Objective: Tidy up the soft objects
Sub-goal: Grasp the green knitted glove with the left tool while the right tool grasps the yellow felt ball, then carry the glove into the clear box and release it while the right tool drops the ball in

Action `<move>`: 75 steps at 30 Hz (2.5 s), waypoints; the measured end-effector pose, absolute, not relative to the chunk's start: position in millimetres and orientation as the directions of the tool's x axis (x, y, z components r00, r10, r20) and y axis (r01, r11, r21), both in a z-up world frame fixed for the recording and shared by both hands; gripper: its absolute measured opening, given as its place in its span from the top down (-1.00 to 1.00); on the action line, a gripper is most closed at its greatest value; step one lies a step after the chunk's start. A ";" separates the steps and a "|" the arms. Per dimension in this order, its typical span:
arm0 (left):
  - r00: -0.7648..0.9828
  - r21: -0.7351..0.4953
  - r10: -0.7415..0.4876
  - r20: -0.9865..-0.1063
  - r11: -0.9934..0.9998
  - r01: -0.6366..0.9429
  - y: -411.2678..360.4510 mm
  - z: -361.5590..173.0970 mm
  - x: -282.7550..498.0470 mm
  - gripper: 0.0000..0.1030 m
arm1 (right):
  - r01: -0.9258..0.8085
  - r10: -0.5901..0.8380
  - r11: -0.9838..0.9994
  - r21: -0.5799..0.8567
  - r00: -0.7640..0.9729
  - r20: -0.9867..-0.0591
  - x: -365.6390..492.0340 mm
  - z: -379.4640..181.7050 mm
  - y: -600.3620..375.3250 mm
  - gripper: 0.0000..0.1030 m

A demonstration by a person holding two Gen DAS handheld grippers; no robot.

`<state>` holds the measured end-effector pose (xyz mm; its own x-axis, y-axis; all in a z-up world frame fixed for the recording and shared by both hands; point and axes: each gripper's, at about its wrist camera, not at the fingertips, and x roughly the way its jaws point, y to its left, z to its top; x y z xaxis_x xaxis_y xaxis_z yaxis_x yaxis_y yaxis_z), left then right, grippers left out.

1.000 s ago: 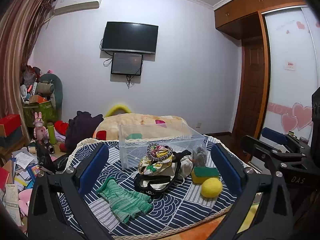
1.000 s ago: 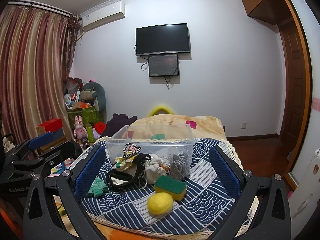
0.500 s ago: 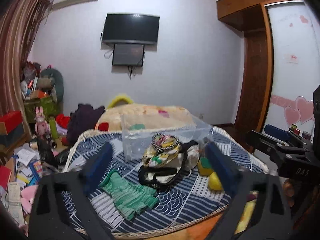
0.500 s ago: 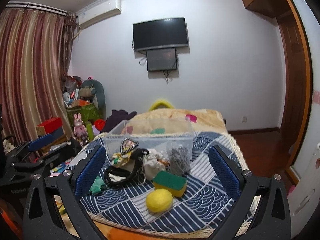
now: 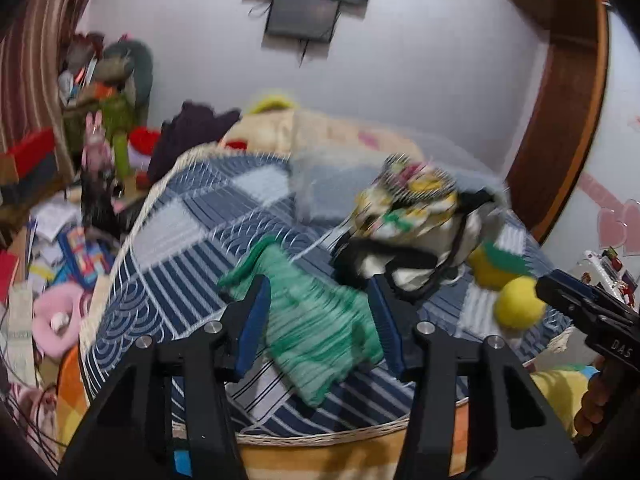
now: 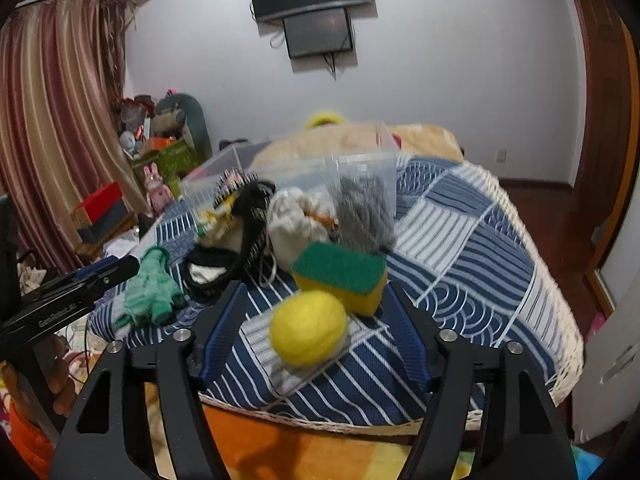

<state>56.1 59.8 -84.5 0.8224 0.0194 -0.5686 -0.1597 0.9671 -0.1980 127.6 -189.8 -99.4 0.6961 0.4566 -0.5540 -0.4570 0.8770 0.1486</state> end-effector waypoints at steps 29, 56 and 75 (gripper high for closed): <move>0.839 -0.204 -0.013 -0.544 0.972 -0.117 68.2 -68.4 55.4 0.60 | -0.509 0.482 0.854 0.108 0.697 -0.531 134.1 -81.6 -179.6 0.25; 0.911 -0.148 -0.080 -0.404 0.989 0.022 61.1 9.6 149.1 0.60 | -0.462 0.437 0.887 0.020 0.824 -0.360 217.3 -4.6 -154.5 0.25; 0.795 -0.120 -0.099 -0.599 0.992 0.033 64.2 -34.7 252.6 0.60 | -0.521 0.402 0.851 -0.063 0.723 -0.562 281.4 -46.6 -117.0 0.25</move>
<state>252.6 64.2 -34.7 0.7946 -0.0991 -0.5990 0.0333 0.9922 -0.1200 281.4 -117.0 -46.6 0.7231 0.4015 -0.5621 -0.5213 0.8511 -0.0627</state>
